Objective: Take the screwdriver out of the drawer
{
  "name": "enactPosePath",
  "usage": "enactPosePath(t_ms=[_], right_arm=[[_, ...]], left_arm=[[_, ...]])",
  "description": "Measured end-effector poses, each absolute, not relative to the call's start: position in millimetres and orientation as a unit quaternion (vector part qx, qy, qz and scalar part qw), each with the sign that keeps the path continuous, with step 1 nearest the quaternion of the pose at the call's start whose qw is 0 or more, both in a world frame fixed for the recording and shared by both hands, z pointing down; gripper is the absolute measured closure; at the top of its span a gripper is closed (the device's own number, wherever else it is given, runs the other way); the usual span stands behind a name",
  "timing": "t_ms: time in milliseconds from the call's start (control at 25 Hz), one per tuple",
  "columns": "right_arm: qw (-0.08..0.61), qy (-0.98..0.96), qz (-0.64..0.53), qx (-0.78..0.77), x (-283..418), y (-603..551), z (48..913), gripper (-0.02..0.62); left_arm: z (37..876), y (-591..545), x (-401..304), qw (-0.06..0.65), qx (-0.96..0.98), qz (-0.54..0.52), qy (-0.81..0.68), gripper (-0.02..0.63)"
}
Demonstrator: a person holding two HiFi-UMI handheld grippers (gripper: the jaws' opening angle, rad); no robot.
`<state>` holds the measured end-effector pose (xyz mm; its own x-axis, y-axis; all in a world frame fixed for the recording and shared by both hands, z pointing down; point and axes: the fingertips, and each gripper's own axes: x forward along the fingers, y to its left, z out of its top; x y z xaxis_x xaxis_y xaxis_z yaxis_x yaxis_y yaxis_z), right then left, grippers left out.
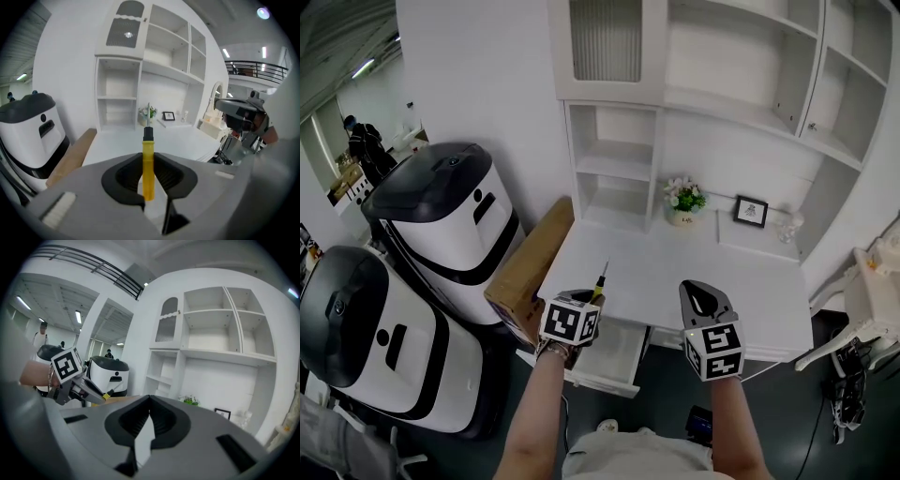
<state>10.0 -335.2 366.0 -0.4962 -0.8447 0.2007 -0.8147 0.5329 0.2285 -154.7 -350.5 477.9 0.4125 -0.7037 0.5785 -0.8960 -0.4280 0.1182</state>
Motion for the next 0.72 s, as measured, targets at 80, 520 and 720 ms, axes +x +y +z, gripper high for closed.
enactPosePath(t_ms=[80,520,720], right_arm=[[0.137,-0.865,-0.06,0.48,9,-333,355,0.589],[0.08,-0.86,-0.111,0.491,12,-319,289,0.589],[0.055,-0.857,-0.134,0.494,16,-315,259,0.589]], left_arm=[[454,-353,-154,0.185,0.819,0.206,-0.502,0.526],[336,-352,-161,0.042,0.823,0.08,-0.561,0.526],[288,-346,-166,-0.033,0.817,0.04,-0.574,0.526]])
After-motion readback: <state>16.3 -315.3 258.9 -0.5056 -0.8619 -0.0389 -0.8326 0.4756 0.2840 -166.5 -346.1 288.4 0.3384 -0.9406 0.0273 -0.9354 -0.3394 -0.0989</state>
